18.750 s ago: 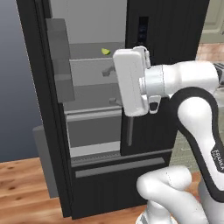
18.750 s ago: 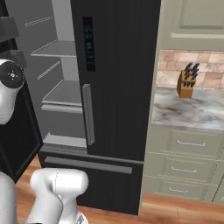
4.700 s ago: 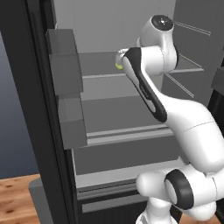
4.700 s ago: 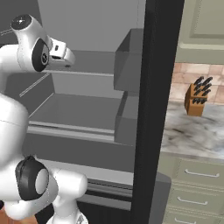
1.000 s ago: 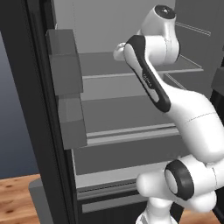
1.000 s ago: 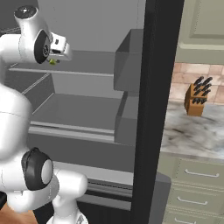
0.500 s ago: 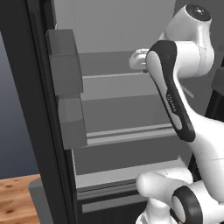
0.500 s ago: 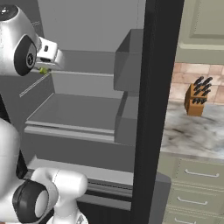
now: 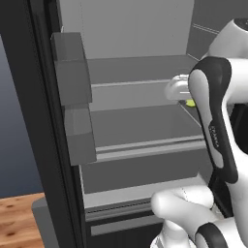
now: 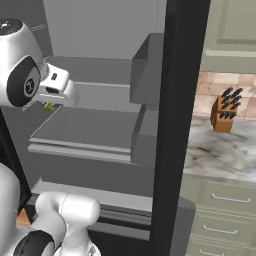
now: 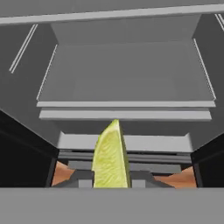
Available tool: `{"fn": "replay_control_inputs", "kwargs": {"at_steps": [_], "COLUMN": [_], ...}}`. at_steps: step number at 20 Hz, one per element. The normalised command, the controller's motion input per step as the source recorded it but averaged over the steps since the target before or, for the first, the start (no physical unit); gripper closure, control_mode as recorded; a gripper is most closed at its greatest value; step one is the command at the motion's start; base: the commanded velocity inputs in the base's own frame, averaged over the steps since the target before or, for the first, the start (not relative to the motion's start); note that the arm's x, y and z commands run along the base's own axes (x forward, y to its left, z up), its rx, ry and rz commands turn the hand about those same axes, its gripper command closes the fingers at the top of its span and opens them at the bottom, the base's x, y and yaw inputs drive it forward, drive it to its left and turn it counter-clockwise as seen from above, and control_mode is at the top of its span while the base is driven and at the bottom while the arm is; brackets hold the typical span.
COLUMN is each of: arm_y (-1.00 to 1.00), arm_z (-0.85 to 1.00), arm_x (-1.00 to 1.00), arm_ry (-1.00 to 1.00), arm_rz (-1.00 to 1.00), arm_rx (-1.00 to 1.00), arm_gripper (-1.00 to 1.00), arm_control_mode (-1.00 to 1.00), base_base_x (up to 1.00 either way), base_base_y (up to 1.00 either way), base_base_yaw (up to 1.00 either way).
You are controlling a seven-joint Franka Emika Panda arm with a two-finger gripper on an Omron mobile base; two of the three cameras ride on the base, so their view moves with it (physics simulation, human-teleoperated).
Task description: There is a bowl on the dining counter. Grab a lemon wedge from the fridge and place it in the bowl. Then get the liquor bottle and glass cup from the cabinet and place them next to the bowl.
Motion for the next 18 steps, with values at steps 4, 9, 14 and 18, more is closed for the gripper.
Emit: {"fn": "replay_control_inputs", "kwargs": {"at_steps": [4,9,14,18], "arm_y": [-0.05,0.00,0.00,0.00], "arm_z": [-0.02,0.00,0.00,0.00], "arm_x": [-0.17,0.00,0.00,0.00], "arm_ry": [0.00,0.00,0.00,0.00], "arm_rz": [0.00,0.00,0.00,0.00], "arm_rx": [0.00,0.00,0.00,0.00], "arm_gripper": [1.00,1.00,1.00,1.00], "arm_control_mode": [1.00,1.00,1.00,1.00], "base_base_x": [-0.73,-1.00,-0.99,-0.63], "base_base_y": [-0.06,0.02,0.54,0.61], "base_base_yaw": [0.00,0.00,-0.12,-0.56]}}
